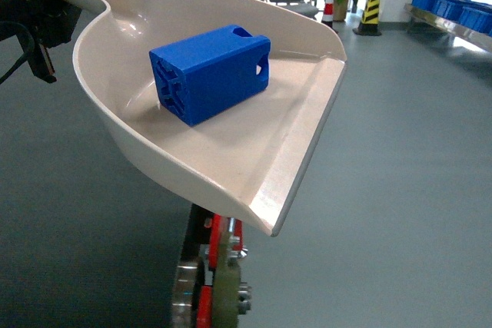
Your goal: Place part in tray to right shelf
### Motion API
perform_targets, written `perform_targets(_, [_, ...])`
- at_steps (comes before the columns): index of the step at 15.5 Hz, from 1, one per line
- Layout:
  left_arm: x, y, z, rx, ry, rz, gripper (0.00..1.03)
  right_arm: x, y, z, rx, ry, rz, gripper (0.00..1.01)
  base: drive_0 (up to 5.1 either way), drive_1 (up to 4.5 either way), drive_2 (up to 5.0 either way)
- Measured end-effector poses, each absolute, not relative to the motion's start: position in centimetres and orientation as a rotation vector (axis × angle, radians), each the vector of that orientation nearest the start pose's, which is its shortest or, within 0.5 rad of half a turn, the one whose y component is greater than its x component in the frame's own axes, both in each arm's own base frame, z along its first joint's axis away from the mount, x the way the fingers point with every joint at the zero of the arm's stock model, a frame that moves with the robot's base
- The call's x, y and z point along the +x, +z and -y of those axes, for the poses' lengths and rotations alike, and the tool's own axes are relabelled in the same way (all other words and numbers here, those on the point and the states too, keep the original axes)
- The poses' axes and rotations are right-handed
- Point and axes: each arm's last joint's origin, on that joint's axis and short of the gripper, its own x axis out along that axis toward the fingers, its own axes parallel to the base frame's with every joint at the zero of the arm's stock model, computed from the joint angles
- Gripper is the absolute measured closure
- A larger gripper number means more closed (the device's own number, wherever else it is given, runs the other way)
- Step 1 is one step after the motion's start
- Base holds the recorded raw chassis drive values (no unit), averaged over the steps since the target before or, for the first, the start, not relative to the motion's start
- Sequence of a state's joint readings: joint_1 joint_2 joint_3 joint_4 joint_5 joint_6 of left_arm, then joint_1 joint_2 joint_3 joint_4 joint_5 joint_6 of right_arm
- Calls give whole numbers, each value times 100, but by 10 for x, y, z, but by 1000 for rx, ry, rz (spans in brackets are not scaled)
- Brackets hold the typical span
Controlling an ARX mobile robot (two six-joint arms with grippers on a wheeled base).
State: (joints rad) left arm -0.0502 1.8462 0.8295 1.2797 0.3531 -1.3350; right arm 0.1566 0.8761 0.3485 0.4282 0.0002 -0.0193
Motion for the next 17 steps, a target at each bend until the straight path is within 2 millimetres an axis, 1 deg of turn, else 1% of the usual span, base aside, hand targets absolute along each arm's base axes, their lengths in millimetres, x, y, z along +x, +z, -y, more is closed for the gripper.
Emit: perform_targets(17, [362, 205, 28, -1269, -507, -44, 91, 187, 226, -30, -27, 158, -94, 3, 509, -237, -237])
